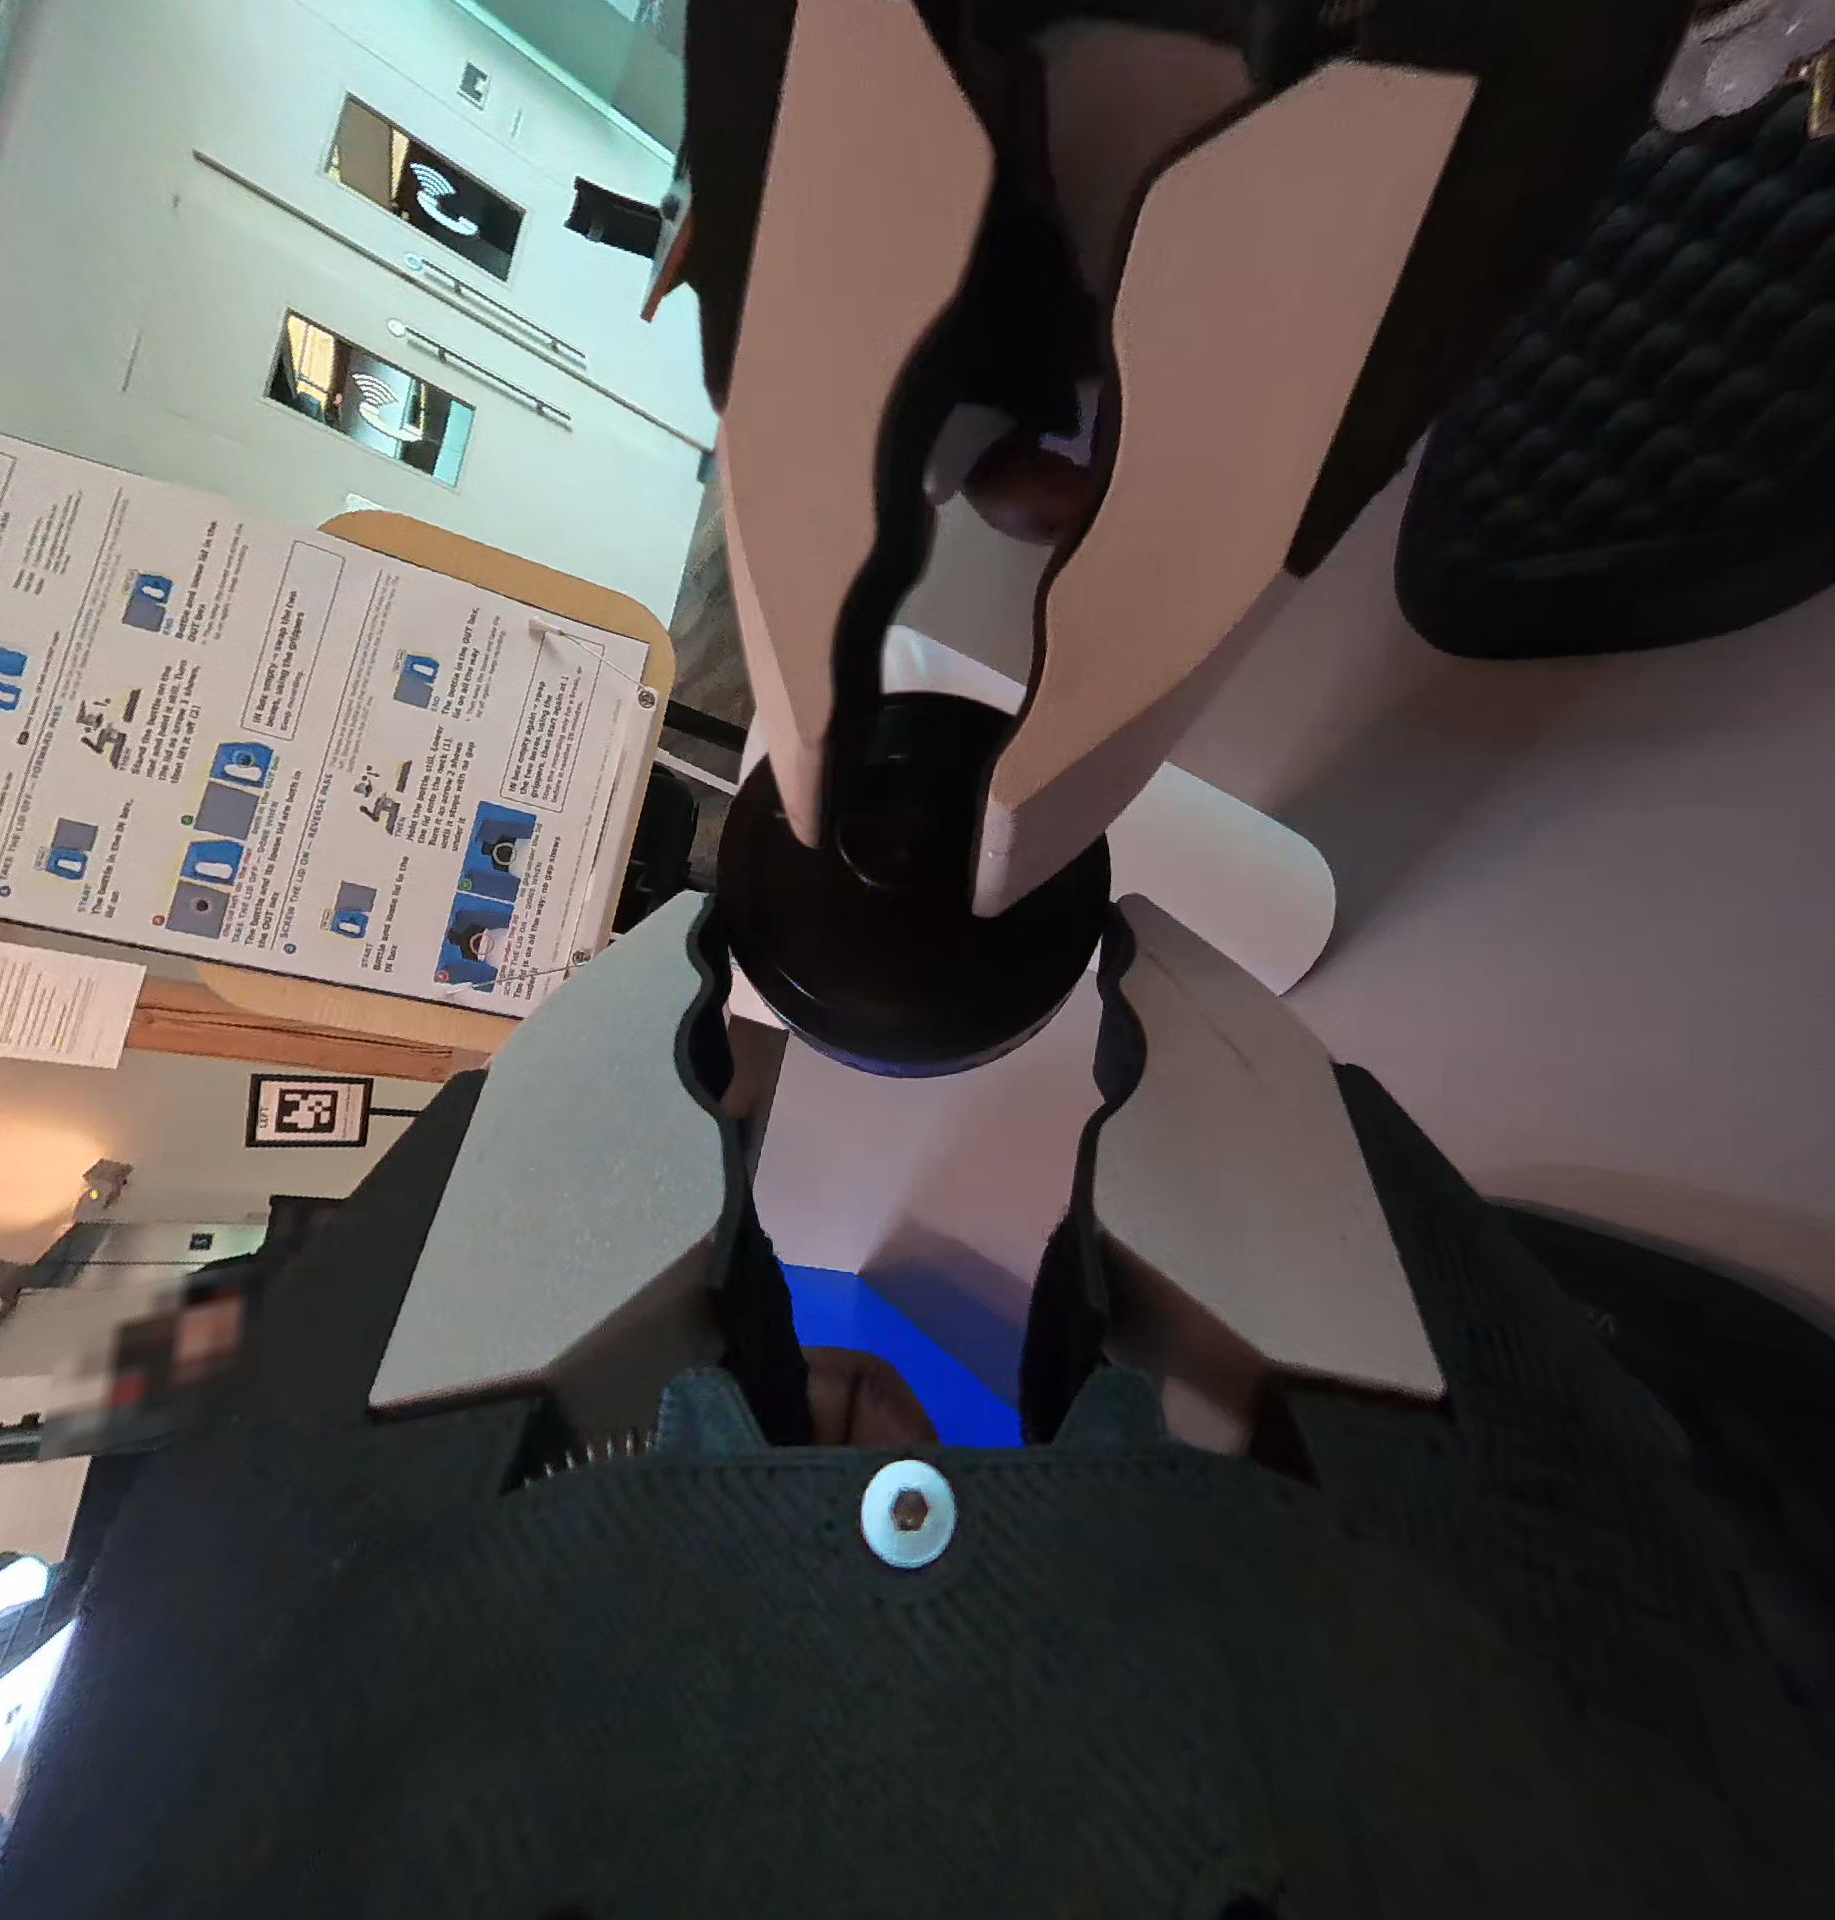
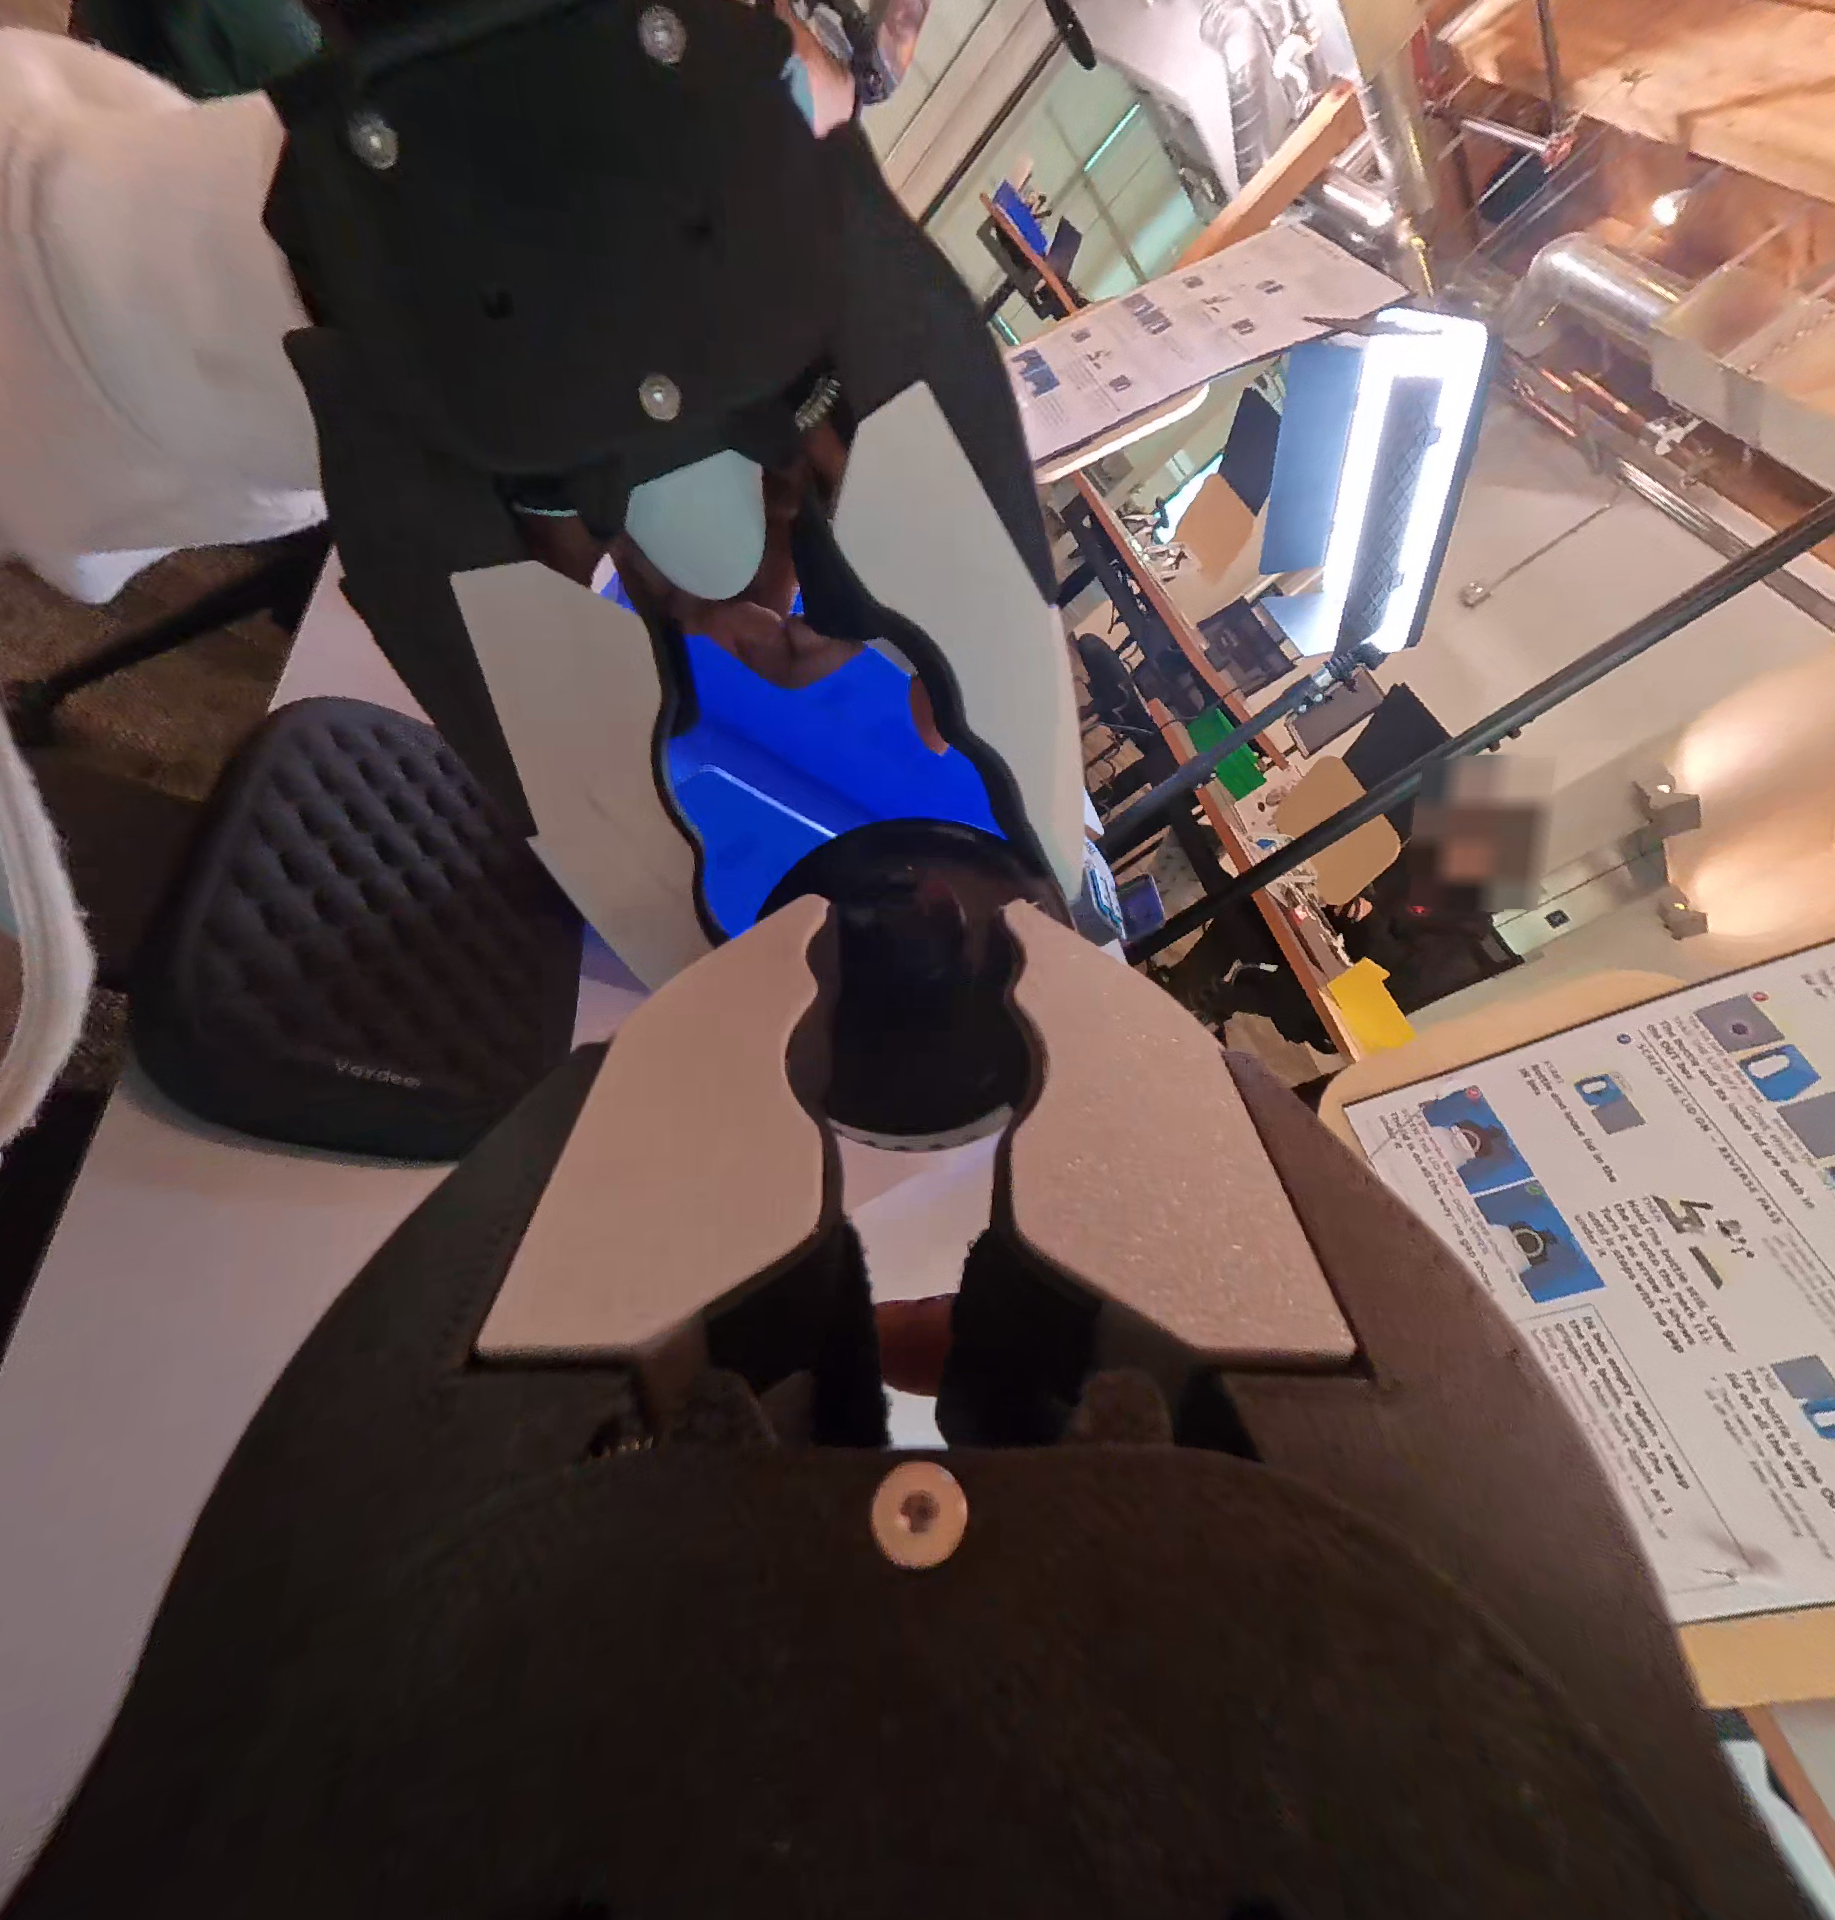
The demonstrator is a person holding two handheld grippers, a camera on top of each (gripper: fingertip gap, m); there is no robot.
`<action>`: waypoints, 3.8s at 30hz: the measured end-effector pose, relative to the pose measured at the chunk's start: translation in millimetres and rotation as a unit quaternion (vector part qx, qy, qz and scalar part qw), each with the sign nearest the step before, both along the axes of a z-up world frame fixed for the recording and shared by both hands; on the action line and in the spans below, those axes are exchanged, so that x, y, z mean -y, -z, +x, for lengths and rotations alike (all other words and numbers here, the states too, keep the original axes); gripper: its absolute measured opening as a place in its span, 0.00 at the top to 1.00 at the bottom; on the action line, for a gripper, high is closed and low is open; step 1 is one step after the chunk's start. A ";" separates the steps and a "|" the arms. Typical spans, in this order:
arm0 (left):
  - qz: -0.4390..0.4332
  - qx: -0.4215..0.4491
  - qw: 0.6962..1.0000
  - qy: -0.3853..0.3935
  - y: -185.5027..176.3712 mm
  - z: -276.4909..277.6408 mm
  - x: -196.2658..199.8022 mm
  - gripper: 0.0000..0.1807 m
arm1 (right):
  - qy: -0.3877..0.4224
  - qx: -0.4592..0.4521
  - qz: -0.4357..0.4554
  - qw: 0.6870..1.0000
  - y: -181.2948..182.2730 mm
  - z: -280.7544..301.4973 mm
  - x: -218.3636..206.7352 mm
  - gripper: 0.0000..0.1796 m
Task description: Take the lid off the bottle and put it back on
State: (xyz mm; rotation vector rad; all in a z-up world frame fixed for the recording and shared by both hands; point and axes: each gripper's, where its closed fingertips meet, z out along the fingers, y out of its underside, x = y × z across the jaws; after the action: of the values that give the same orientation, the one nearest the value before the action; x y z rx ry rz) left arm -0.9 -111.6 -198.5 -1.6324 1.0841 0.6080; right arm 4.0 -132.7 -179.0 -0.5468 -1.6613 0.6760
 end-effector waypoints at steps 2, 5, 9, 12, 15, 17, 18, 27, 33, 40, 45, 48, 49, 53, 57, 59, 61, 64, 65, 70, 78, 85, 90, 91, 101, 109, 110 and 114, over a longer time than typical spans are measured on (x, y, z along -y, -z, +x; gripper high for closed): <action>-0.002 -0.001 1.000 0.003 0.8 2.1 0.3 0.62 | -0.002 0.003 0.010 1.000 2.2 1.1 2.2 0.88; 0.003 0.019 1.000 0.022 -2.4 9.9 2.5 0.62 | -0.008 -0.002 0.007 1.000 -0.9 7.1 4.8 0.88; 0.044 0.102 0.993 0.040 -18.7 14.6 -1.3 0.52 | -0.016 -0.010 -0.026 0.999 -12.2 20.7 -5.7 0.88; 0.064 0.288 0.954 0.049 -29.1 5.0 -18.0 0.34 | -0.014 0.001 -0.105 0.994 -33.0 33.1 -32.3 0.88; 0.023 0.454 0.890 0.045 -7.4 -1.1 -47.2 0.27 | -0.038 0.071 -0.218 0.973 -47.7 32.8 -53.1 0.87; 0.022 0.482 0.875 0.027 11.1 -4.2 -68.4 0.27 | -0.039 0.102 -0.251 0.962 -54.4 23.5 -68.4 0.88; 0.020 0.484 0.874 0.021 20.2 -3.0 -77.7 0.27 | -0.036 0.127 -0.259 0.957 -52.9 18.1 -75.0 0.88; -0.058 0.486 0.872 0.018 74.2 13.9 -105.4 0.52 | -0.018 0.264 -0.266 0.927 -27.3 -7.8 -89.5 0.87; -0.057 0.481 0.874 0.024 74.3 16.1 -104.0 0.52 | -0.006 0.277 -0.275 0.921 -14.7 -10.8 -93.4 0.87; -0.057 0.489 0.870 0.021 74.2 13.9 -104.3 0.52 | 0.014 0.288 -0.255 0.923 -0.3 -13.2 -93.2 0.87; -0.056 0.487 0.871 0.022 74.3 14.4 -104.3 0.52 | 0.023 0.271 -0.259 0.927 -0.2 -12.9 -93.4 0.88; -0.054 0.489 0.871 0.021 74.1 14.4 -105.2 0.52 | -0.022 0.267 -0.313 0.911 -1.9 -12.4 -93.7 0.88; -0.054 0.489 0.870 0.022 74.0 14.2 -105.5 0.52 | -0.035 0.267 -0.325 0.907 -2.5 -12.8 -94.1 0.88; -0.052 0.492 0.869 0.026 74.1 12.9 -103.9 0.52 | -0.051 0.268 -0.293 0.916 -3.6 -13.7 -90.7 0.88; -0.051 0.484 0.873 0.031 74.2 15.6 -102.8 0.52 | -0.098 0.215 -0.320 0.917 -39.8 -8.9 -85.2 0.88; -0.049 0.483 0.874 0.031 74.1 16.1 -102.6 0.52 | -0.081 0.226 -0.310 0.920 -39.2 -6.4 -89.1 0.88; -0.050 0.485 0.873 0.030 74.2 15.2 -103.0 0.52 | -0.073 0.256 -0.318 0.910 -27.5 -5.2 -88.6 0.88; -0.050 0.484 0.873 0.030 74.3 15.5 -102.9 0.52 | -0.051 0.278 -0.320 0.904 -8.6 -8.8 -91.8 0.88; -0.050 0.483 0.874 0.029 74.3 15.6 -102.9 0.52 | -0.050 0.280 -0.319 0.904 -4.3 -9.9 -92.0 0.88; -0.050 0.484 0.873 0.028 74.4 15.3 -103.0 0.52 | -0.046 0.270 -0.306 0.912 -2.8 -11.1 -91.7 0.87; -0.053 0.488 0.871 0.029 74.4 15.2 -103.2 0.52 | -0.073 0.235 -0.332 0.911 -2.4 -11.1 -92.0 0.87; -0.053 0.489 0.870 0.030 74.3 15.1 -103.1 0.52 | -0.119 0.169 -0.370 0.906 -3.8 -11.4 -91.3 0.87; -0.054 0.503 0.862 0.032 73.4 11.4 -102.6 0.52 | -0.105 0.174 -0.286 0.936 -1.4 -4.9 -91.8 0.48; -0.055 0.503 0.862 0.034 73.3 11.5 -102.3 0.52 | -0.099 0.167 -0.289 0.937 -4.2 -5.5 -95.8 0.41; -0.053 0.503 0.862 0.034 73.1 10.6 -101.6 0.52 | -0.126 0.182 -0.288 0.932 14.3 -23.7 -87.4 0.59; -0.048 0.488 0.871 0.032 73.7 14.9 -101.5 0.52 | -0.136 0.066 -0.351 0.924 13.1 -16.0 -89.9 0.59; -0.048 0.489 0.870 0.031 73.8 14.2 -101.8 0.52 | -0.126 0.074 -0.348 0.926 13.6 -17.3 -90.6 0.59; -0.045 0.490 0.870 0.026 73.7 13.4 -102.2 0.52 | -0.097 0.067 -0.352 0.929 13.8 -18.6 -92.0 0.59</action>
State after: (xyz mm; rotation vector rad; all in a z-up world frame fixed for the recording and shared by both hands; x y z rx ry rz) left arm 12.5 -9.3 -272.2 -1.6552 0.3826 -0.3335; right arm -14.6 -40.7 -192.8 -0.9564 -1.5842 1.4305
